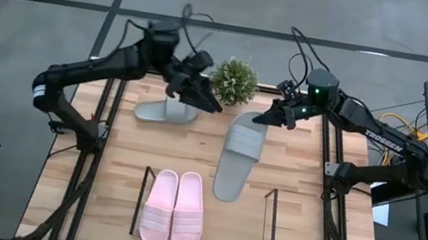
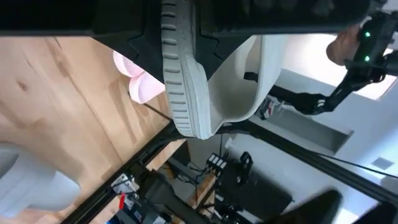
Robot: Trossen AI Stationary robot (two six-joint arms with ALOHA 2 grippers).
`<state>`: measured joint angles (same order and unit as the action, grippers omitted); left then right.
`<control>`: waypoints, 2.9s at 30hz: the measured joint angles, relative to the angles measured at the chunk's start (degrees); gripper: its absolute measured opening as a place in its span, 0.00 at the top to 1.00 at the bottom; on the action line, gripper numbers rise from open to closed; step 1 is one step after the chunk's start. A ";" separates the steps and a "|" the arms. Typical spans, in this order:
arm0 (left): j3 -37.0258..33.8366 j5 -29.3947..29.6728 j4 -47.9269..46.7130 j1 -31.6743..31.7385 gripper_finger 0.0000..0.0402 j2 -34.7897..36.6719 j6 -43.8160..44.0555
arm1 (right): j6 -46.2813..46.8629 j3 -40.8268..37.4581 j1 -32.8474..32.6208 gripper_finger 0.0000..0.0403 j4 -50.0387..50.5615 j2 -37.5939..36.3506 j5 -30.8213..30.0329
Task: Pick and place slides into the shelf
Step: Put the top gray slide on the shelf
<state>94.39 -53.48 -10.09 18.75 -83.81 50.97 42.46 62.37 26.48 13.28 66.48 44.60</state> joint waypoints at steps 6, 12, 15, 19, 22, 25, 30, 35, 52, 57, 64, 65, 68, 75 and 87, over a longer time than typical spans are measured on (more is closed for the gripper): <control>-0.02 -5.02 0.02 -0.01 0.40 -4.62 2.83 | 0.19 -0.02 -1.29 0.92 0.26 1.47 -1.31; -0.04 -7.59 -0.01 0.06 0.40 -7.43 0.75 | 0.12 0.00 -1.25 0.92 0.33 3.69 -1.16; -0.07 -10.63 0.02 0.06 0.40 -8.57 -0.24 | 0.06 -0.02 -1.26 0.92 0.33 4.74 -0.61; -0.30 -11.16 0.03 0.20 0.40 -9.07 -2.27 | 0.08 0.00 -1.58 0.92 0.41 6.09 1.07; -0.76 -11.92 0.09 0.71 0.40 -9.07 -3.43 | 0.06 -0.01 -1.86 0.92 0.35 6.82 2.00; -1.11 -11.59 -0.68 0.91 0.40 -9.09 -6.60 | 0.53 -0.02 -1.92 0.92 0.22 7.30 2.70; -1.11 -5.15 -10.26 1.02 0.40 -9.07 -17.75 | 2.75 -0.01 -1.99 0.92 0.08 7.49 3.39; -1.16 2.11 -18.00 1.04 0.40 -9.07 -27.55 | 3.62 0.00 -1.99 0.92 -0.11 7.49 3.63; -1.16 1.39 -17.29 0.26 0.40 -9.07 -27.91 | 4.04 -0.02 -4.47 0.92 -2.49 10.80 3.37; -1.26 1.49 -19.85 0.15 0.40 -9.07 -28.00 | 3.99 0.80 -4.83 0.92 -3.67 12.19 3.36; -1.88 0.50 -21.46 -0.50 0.40 -8.98 -29.27 | 2.05 4.57 -4.86 0.92 -2.82 14.07 3.57; -1.85 0.37 -21.51 -0.69 0.40 -8.98 -29.27 | 1.95 5.01 -4.86 0.92 -2.71 14.47 3.83; -1.70 -0.83 -21.59 -1.31 0.40 -8.98 -29.25 | 1.22 6.08 -4.88 0.92 -2.86 15.89 3.76; -2.09 -2.16 -22.82 -2.60 0.40 -9.05 -29.26 | 0.94 7.73 -4.79 0.92 -3.10 18.67 3.41; -2.40 -5.69 -24.64 -2.74 0.40 -9.05 -30.84 | -0.53 10.17 -4.86 0.92 -2.42 18.95 3.75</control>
<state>91.99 -59.17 -34.73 16.01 -92.86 20.12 41.93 72.54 21.62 10.86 85.43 48.35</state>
